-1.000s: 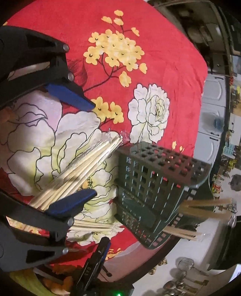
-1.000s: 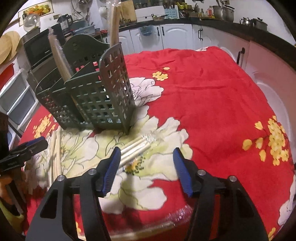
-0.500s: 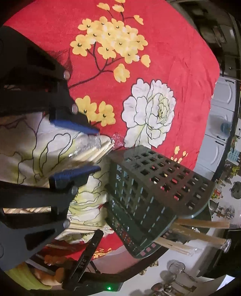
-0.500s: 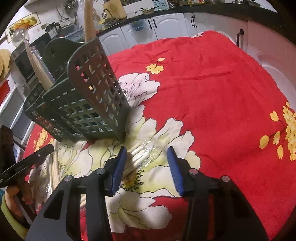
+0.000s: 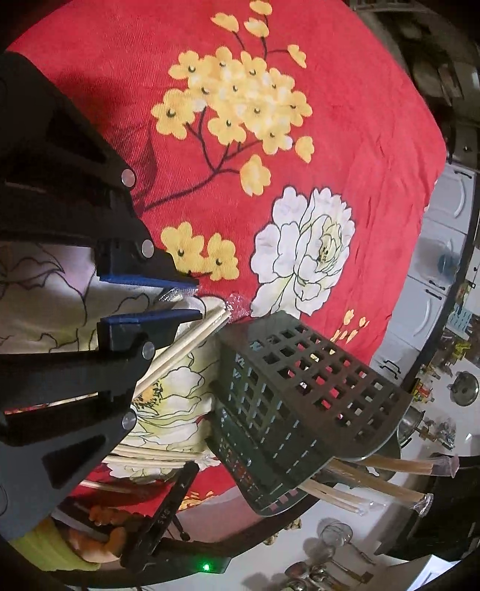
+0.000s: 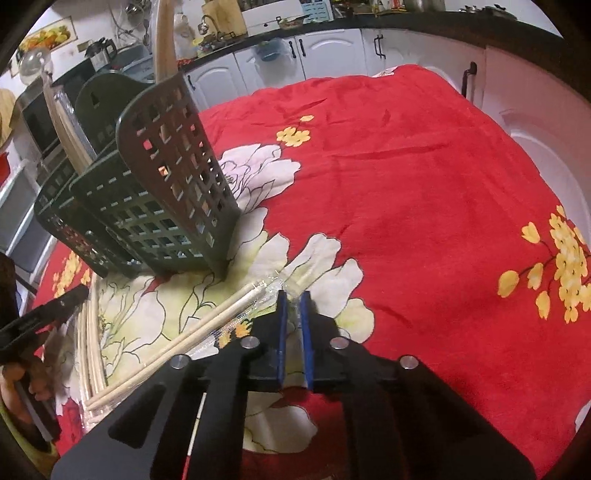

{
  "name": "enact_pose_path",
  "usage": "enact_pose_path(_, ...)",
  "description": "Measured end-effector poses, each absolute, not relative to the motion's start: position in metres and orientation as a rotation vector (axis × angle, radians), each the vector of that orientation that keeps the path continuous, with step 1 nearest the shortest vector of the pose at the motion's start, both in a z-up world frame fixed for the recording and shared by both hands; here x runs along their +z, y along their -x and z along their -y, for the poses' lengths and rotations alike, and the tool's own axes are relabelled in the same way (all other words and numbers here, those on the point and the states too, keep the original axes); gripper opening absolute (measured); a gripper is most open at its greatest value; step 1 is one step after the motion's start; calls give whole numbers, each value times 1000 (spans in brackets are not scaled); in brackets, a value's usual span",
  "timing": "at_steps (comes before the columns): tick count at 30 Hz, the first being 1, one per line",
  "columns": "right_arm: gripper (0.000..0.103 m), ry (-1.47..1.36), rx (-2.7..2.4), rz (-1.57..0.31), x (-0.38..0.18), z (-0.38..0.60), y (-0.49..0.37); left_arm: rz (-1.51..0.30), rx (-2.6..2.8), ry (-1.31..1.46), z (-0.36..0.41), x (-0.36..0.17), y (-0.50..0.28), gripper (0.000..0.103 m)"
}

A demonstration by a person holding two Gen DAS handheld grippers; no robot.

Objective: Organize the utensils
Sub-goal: 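Close the left tool on a loose chopstick while the right tool grasps another, then lift the left tool's chopstick over the caddy while the right tool raises its chopstick there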

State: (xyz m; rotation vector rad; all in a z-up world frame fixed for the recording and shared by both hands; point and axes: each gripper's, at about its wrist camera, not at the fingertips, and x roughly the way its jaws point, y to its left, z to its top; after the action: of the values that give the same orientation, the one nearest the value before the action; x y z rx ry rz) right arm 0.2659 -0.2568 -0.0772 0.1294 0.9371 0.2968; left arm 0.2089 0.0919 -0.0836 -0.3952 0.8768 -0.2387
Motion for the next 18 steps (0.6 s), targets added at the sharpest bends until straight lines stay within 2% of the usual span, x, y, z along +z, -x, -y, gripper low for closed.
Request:
enact_pose_path(8, 4, -176, 255, -874, -63, 275, -250, -846, -236, 421, -100, -78, -196, 6)
enact_pose_path(18, 4, -139, 258, -717, -21, 273, -222, -767, -286, 434, -96, -51, -177, 5)
